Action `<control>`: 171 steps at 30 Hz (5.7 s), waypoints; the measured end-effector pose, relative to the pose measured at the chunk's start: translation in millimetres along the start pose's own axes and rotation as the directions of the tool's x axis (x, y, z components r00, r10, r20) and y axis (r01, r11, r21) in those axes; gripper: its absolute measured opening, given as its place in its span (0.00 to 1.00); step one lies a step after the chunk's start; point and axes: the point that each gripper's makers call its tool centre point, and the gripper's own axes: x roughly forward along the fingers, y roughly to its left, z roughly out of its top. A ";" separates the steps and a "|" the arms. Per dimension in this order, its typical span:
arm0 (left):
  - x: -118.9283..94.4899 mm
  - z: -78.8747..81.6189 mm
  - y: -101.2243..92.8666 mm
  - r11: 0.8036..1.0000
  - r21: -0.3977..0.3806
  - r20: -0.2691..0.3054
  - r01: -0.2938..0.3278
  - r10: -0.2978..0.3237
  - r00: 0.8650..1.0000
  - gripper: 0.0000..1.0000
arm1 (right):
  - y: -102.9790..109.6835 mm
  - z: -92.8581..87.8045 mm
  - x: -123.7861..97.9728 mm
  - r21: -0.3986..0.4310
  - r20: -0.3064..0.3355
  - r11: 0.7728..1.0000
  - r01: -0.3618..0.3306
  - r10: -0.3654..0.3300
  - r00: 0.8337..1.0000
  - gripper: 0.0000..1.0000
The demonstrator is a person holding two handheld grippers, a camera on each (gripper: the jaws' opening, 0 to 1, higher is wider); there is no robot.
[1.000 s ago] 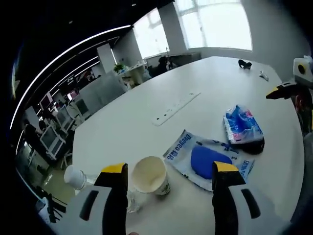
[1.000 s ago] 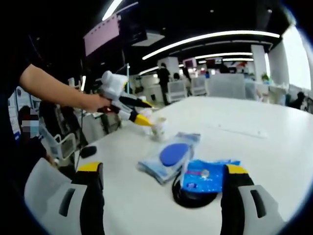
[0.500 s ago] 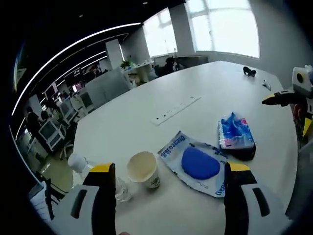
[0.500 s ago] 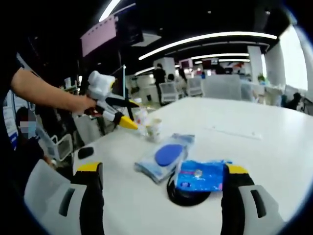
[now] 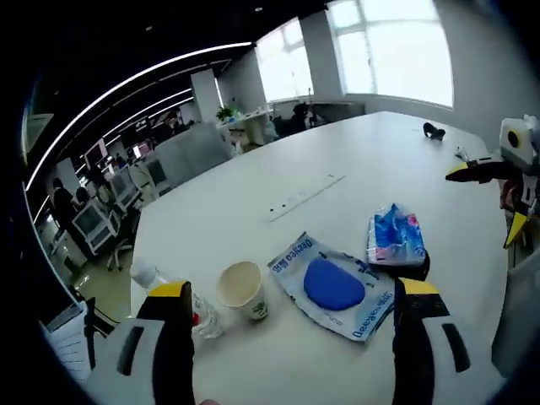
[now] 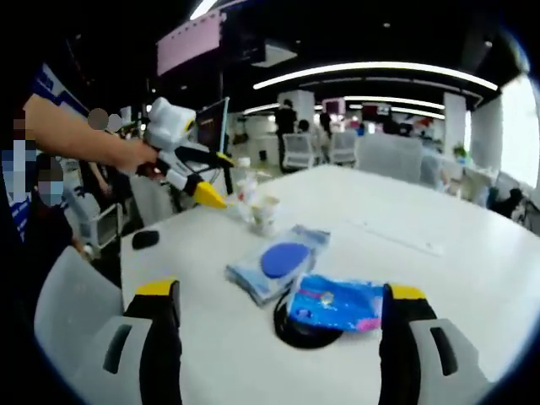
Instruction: Arrange the tabletop items into an orderly group along one side of the table until the central work area is clear of visible clutter.
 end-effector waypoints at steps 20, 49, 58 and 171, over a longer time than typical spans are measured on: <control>-32.1 0.1 -14.9 0.998 -0.019 0.020 -0.052 0.052 0.998 0.99 | -19.1 1.1 -22.0 -0.118 -0.060 0.993 0.003 -0.010 0.998 0.84; -14.1 11.7 -54.1 0.992 0.099 0.043 0.073 -0.078 0.996 0.92 | -61.0 9.6 -45.6 -0.154 -0.145 0.977 0.147 -0.169 0.975 0.66; -6.8 9.4 -58.9 0.991 0.095 0.046 0.096 -0.101 0.994 0.90 | -66.1 16.3 -47.8 -0.196 -0.161 0.962 0.187 -0.220 0.962 0.65; 108.0 -25.4 -167.5 0.963 -0.260 -0.127 0.074 -0.110 0.986 0.45 | -136.6 -81.0 50.5 -0.013 -0.332 0.994 -0.108 0.098 0.938 0.16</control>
